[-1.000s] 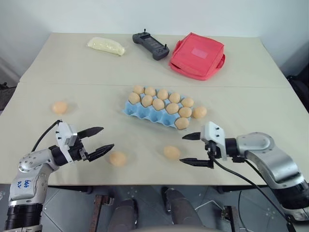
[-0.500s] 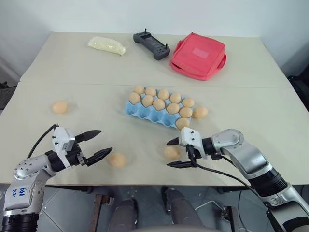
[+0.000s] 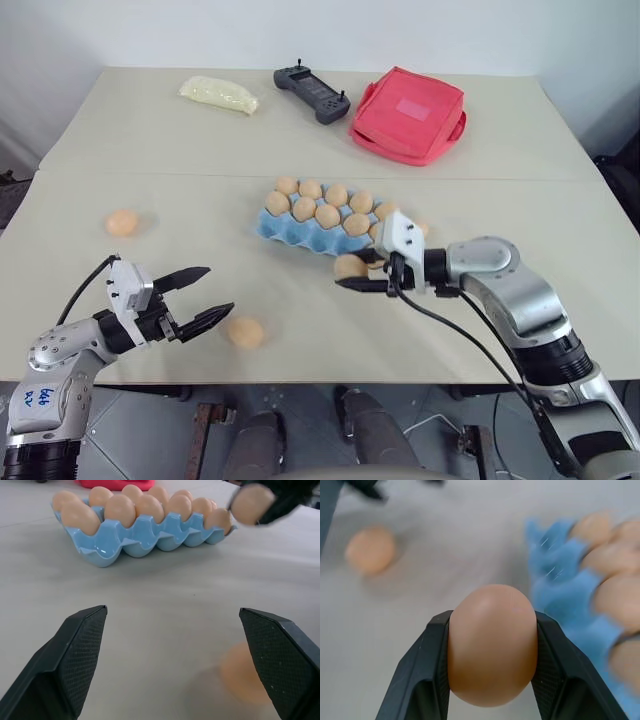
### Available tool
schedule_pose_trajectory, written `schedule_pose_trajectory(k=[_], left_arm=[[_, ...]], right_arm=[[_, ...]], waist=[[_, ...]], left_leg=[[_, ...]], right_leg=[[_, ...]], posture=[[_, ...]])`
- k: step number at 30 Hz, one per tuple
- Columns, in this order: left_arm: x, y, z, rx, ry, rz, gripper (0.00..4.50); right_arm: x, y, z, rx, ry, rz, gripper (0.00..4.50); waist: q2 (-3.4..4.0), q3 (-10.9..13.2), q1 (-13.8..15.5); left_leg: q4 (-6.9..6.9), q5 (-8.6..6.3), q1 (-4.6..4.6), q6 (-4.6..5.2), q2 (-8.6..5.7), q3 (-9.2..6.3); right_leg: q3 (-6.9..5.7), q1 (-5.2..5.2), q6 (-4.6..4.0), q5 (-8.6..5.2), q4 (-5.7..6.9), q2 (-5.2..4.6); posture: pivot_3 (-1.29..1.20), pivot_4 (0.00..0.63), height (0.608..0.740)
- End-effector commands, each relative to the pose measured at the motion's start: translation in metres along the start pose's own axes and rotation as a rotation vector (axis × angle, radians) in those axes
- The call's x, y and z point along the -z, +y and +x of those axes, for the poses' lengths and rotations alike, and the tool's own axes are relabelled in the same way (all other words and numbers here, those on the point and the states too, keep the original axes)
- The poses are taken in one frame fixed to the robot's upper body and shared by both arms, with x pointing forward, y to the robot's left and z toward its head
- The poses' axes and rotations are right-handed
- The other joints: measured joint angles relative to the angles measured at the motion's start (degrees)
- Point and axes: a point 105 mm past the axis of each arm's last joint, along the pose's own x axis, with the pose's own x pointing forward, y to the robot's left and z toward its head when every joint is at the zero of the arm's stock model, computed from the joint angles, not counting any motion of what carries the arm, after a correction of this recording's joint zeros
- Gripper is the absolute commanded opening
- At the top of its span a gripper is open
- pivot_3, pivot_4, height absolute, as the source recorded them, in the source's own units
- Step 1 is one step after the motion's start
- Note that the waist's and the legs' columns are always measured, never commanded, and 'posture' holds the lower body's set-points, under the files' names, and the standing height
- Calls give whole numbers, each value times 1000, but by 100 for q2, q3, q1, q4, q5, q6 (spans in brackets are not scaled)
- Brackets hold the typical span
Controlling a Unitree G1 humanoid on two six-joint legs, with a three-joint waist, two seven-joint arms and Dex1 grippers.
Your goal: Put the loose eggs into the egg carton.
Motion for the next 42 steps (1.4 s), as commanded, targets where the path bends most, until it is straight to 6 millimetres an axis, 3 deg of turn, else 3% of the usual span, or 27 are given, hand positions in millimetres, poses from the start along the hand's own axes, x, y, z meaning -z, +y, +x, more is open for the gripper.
schedule_pose_trajectory(k=[1, 8, 15, 22, 24, 29, 34, 42], left_arm=[[-8, 3, 2, -3, -30, 26, 4500], [-12, 4, 7, -3, -48, 38, 4500], [-14, 6, 6, -16, -55, 49, 4500], [-15, 8, 8, -23, -60, 56, 4500], [-15, 9, 8, -23, -62, 58, 4500], [-16, 11, 9, -22, -65, 62, 4500], [-16, 11, 9, -13, -68, 61, 4500], [-11, 7, 9, 35, -49, 57, 4500]], right_arm=[[-9, -22, 3, 99, -43, 19, 1668], [-1, -27, 17, 93, -22, 20, 1668], [9, -28, 18, 81, 5, 35, 1668], [14, -33, 13, 101, 30, 38, 4050], [14, -34, 10, 106, 32, 34, 4431], [11, -38, -3, 134, 31, 17, 4431], [3, -34, -38, 160, 6, -12, 4431], [22, -17, -100, 269, 93, 77, 4431]], waist=[[0, 0, 3], [2, 1, 19], [3, 1, 15], [4, 2, 15], [4, 2, 16], [5, 2, 32], [6, 3, 70], [8, 4, 196]], left_leg=[[0, 0, 0, 0, 1, -3], [-13, -10, -13, -5, 2, -8], [-13, -15, -14, -5, 1, -9], [-10, -15, -12, -4, 0, -11], [-10, -15, -12, -4, 0, -12], [-10, -15, -12, -4, -5, -13], [-16, -16, -15, -4, -6, -19], [-15, -18, -15, -3, -5, -20]], right_leg=[[-3, 0, -1, -1, 0, 0], [-34, -10, -7, -4, 2, -28], [-73, -12, -13, -7, -4, -61], [-79, -12, -16, -9, -1, -62], [-88, -12, -16, -9, -1, -62], [-124, -12, -19, -10, -2, -90], [-137, -11, -21, -12, -6, -98], [-139, -9, -28, -16, -14, -99]], posture=[[0, 150, 740], [0, 150, 740], [0, 150, 740], [0, 150, 740], [0, 150, 740], [0, 150, 740], [0, 150, 740], [0, 150, 740]])
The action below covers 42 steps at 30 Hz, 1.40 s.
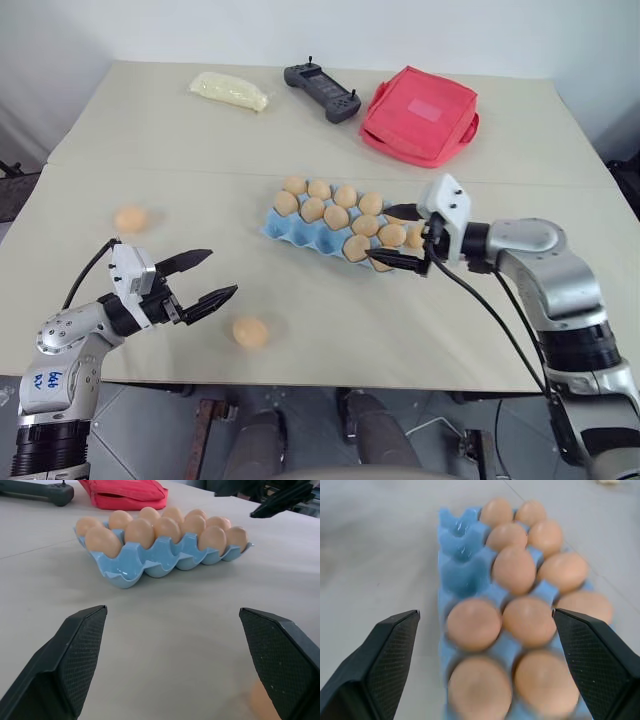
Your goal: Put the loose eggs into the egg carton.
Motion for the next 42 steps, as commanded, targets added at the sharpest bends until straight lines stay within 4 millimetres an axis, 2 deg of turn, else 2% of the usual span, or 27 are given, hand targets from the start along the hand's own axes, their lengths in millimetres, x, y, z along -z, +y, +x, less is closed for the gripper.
schedule_pose_trajectory(k=[1, 8, 12, 15, 18, 22, 26, 33, 42], left_arm=[[-1, -5, 0, 44, 0, 24, 4500], [3, -4, 9, 78, 4, 21, 4500], [2, -1, 14, 93, -2, 23, 4500], [1, 0, 16, 100, -4, 25, 4500], [0, 0, 16, 105, -4, 27, 4500], [-1, -2, 16, 110, -5, 28, 4500], [-2, -6, 14, 105, -6, 35, 4500], [-3, -12, 6, 55, -10, 38, 4500], [-3, -15, -4, 1, -6, 41, 4500]], right_arm=[[-6, -2, -27, 74, -3, 0, 4431], [28, 1, -75, 249, 109, 111, 4431], [37, 4, -86, 296, 131, 139, 4431], [39, 4, -87, 308, 133, 142, 4431], [36, 1, -82, 315, 113, 139, 4431], [34, -15, -67, 338, 75, 137, 4431], [33, -39, -43, 354, 37, 151, 4431], [33, -71, -10, 363, -9, 175, 4431], [40, -80, 10, 294, 30, 150, 4431]], waist=[[0, 0, 6], [0, 0, 19], [0, 0, 10], [0, 0, -18], [0, 0, -18], [-1, 0, -31], [-2, -1, -48], [3, 1, -25], [6, 3, -24]], left_leg=[[5, 0, 0, 0, 0, 1], [10, 2, 7, 3, -1, 13], [16, 2, 17, 8, -3, 45], [21, 4, 24, 16, -5, 65], [28, 5, 25, 21, -6, 72], [28, 5, 30, 22, -5, 77], [28, 6, 31, 22, -5, 81], [14, 2, 25, 23, -5, 73], [11, -2, 23, 22, -3, 58]], right_leg=[[0, 1, 0, 0, 1, 0], [5, 10, 0, 0, 5, 7], [-3, 10, 8, 4, 12, 15], [5, 13, 14, 7, 11, 16], [11, 14, 15, 8, 10, 17], [16, 14, 15, 9, 11, 20], [18, 14, 15, 10, 10, 20], [10, 7, 17, 12, 9, 11], [3, 7, 16, 11, 8, 7]], posture=[[0, 150, 740], [0, 150, 740], [0, 150, 740], [0, 150, 740], [0, 150, 740], [0, 150, 740], [0, 150, 740], [0, 150, 740], [0, 150, 740]])
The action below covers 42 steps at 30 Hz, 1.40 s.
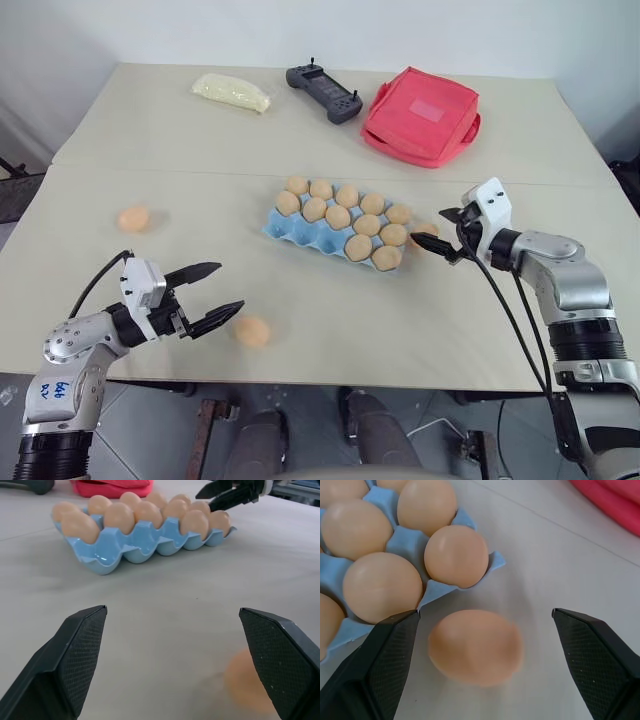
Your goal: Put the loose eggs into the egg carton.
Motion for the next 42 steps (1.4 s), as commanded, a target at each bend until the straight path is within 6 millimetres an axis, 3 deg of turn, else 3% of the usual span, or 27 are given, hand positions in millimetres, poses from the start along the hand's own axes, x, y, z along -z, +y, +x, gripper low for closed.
schedule_pose_trajectory(k=[1, 14, 21, 25, 29, 32, 36, 42], left_arm=[[-13, -2, -3, -16, -40, 35, 4500], [-14, -2, -3, -26, -41, 42, 4500], [-14, -1, 0, -23, -48, 46, 4500], [-14, -2, 0, -20, -52, 45, 4500], [-12, -2, -4, -23, -49, 42, 4500], [-11, -1, -6, -30, -43, 41, 4500], [-11, 0, -6, -36, -43, 42, 4500], [-12, 1, -1, -34, -51, 46, 4500]], right_arm=[[-11, -5, 3, -10, -25, -41, 4431], [1, -4, 14, -39, 12, 1, 4431], [-9, -6, 9, -18, -33, -3, 2366], [-21, -13, -5, 32, -60, -41, 2297], [-49, -12, -20, 59, -113, -99, 2297], [-72, 2, -24, 31, -152, -138, 2296], [-99, 39, -15, -75, -220, -166, 2296], [-111, 95, 17, -256, -256, -169, 2296]], waist=[[1, 1, -1], [2, 1, -11], [2, 1, -12], [3, 1, -8], [5, 3, -6], [6, 3, -21], [6, 3, -23], [6, 3, -24]], left_leg=[[0, 0, 0, 0, 0, 1], [0, 0, 2, 0, 0, 2], [0, 0, 3, 0, 0, 0], [-1, 0, 2, 0, 0, 1], [-2, -1, 0, -1, 0, -1], [-3, -1, 1, -1, 1, -1], [-1, -1, 3, -1, 3, -8], [-1, -1, 2, -1, 4, -10]], right_leg=[[-1, 0, 0, 0, 1, 0], [-4, 0, -1, 0, 3, 0], [-4, 0, -1, 0, 6, 0], [-4, 0, -1, 0, 5, -1], [-3, 0, -1, 0, 2, -2], [1, 0, -2, -1, 3, -2], [4, 0, -7, -4, 8, 0], [1, 0, -7, -4, 8, -1]], posture=[[0, 150, 740], [0, 150, 740], [0, 150, 740], [0, 150, 740], [0, 150, 740], [0, 150, 740], [0, 150, 740], [0, 150, 740]])
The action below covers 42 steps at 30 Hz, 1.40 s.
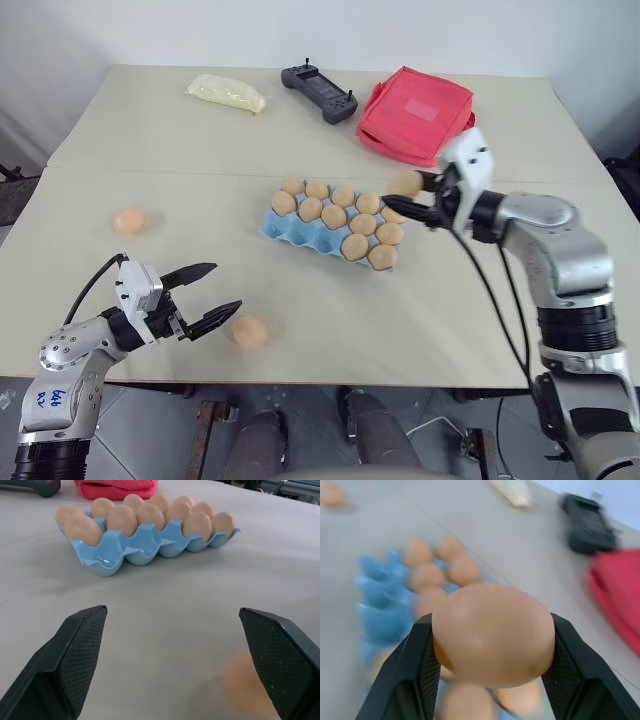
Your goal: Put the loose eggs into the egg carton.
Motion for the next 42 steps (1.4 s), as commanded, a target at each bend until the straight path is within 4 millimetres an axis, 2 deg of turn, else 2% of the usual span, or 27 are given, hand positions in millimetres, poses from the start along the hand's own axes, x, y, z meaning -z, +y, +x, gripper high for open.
schedule_pose_trajectory(k=[1, 7, 10, 16, 21, 22, 23, 31, 35, 37, 42], left_arm=[[-11, 2, 0, -10, -42, 33, 4500], [-12, 1, -3, -22, -44, 39, 4500], [-11, 1, -8, -39, -36, 46, 4500], [-11, -3, -11, -61, -34, 48, 4500], [-11, -5, -12, -72, -35, 45, 4500], [-11, -5, -12, -74, -36, 46, 4500], [-11, -5, -12, -77, -37, 45, 4500], [-16, -2, -11, -106, -41, 60, 4500], [-22, 2, -10, -156, -45, 73, 4500], [-25, 0, -10, -189, -42, 67, 4500], [-27, -9, -15, -271, -44, 47, 4500]], right_arm=[[-16, 22, 20, -78, -54, -23, 2296], [5, 46, 55, -158, 17, -15, 2296], [11, 53, 63, -184, 26, -6, 2296], [21, 54, 71, -186, 53, -15, 2296], [16, 53, 69, -202, 43, -26, 3965], [14, 53, 68, -207, 36, -29, 4334], [11, 54, 66, -214, 27, -33, 4493], [-13, 55, 49, -266, -39, -86, 4493], [-26, 61, 26, -357, -116, -133, 4493], [-23, 58, 11, -396, -140, -136, 4493], [-5, 49, -19, -482, -140, -144, 4493]], waist=[[0, 0, 7], [0, 0, 9], [1, 0, 13], [1, 0, 11], [2, 0, 8], [2, 0, 9], [2, 0, 9], [3, 1, 15], [5, 2, 34], [5, 2, 43], [6, 3, 52]], left_leg=[[-1, 0, -2, 0, 0, -1], [-6, -4, -12, -6, 0, -12], [-13, -5, -13, -9, 0, -12], [-15, -7, -20, -13, 0, -14], [-14, -7, -19, -13, 0, -16], [-14, -7, -18, -13, 0, -17], [-14, -7, -18, -13, 0, -18], [-16, -8, -19, -13, 0, -19], [-17, -8, -21, -13, -1, -23], [-17, -9, -21, -12, -1, -25], [-15, -22, -21, -5, -3, -22]], right_leg=[[0, -1, 0, 0, -2, -2], [-10, -7, -3, -1, -11, -22], [-25, -11, -9, -4, -12, -31], [-42, -17, -12, -6, -16, -39], [-48, -16, -15, -7, -14, -39], [-48, -16, -15, -7, -13, -38], [-50, -16, -15, -7, -13, -38], [-65, -16, -18, -8, -16, -45], [-112, -16, -23, -12, -16, -69], [-163, -14, -28, -15, -18, -91], [-183, -7, -28, -15, -28, -103]], posture=[[0, 150, 740], [0, 150, 740], [0, 150, 740], [0, 150, 740], [0, 150, 740], [0, 150, 740], [0, 150, 740], [0, 150, 740], [0, 150, 740], [0, 150, 740], [0, 150, 740]])
